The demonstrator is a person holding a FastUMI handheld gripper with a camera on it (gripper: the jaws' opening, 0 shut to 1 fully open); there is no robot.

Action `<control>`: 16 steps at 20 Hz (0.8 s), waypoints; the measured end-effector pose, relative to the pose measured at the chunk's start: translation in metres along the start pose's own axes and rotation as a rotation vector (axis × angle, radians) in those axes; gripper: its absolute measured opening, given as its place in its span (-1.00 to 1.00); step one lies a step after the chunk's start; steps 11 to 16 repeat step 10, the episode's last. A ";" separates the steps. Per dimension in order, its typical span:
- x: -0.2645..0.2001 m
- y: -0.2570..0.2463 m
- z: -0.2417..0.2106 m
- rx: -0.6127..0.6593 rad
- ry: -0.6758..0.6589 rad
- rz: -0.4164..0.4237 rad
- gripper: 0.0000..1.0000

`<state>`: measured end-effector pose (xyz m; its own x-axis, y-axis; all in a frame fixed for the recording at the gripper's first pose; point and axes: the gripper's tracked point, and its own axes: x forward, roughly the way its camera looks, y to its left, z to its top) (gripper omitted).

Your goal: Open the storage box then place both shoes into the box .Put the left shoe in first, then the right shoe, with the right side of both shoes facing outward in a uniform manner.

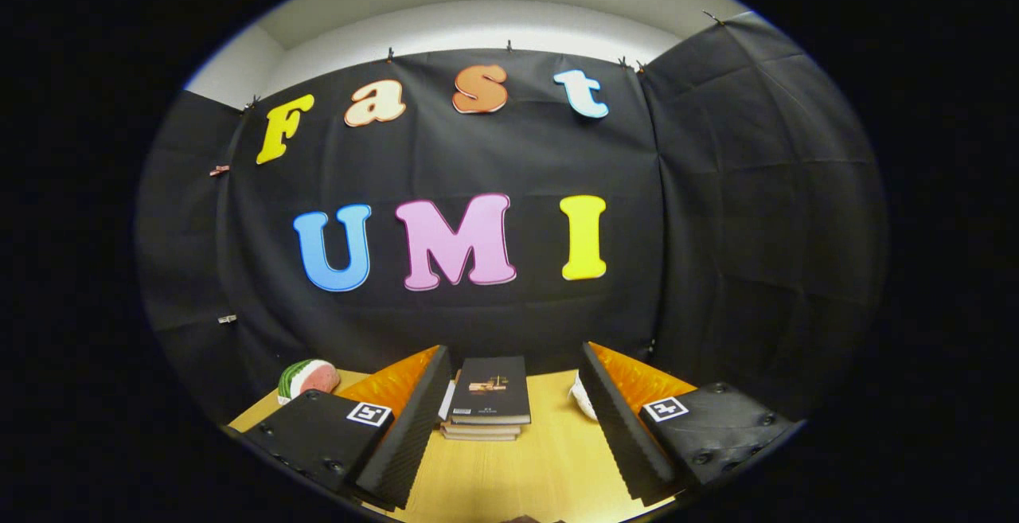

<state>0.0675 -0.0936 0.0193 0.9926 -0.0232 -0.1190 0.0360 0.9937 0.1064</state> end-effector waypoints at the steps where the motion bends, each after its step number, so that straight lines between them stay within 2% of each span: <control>1: 0.000 -0.007 0.005 -0.019 -0.008 -0.003 0.97; 5: 0.000 -0.013 0.024 -0.060 -0.047 0.012 0.97; 16: -0.005 -0.020 0.008 -0.045 -0.012 0.015 0.96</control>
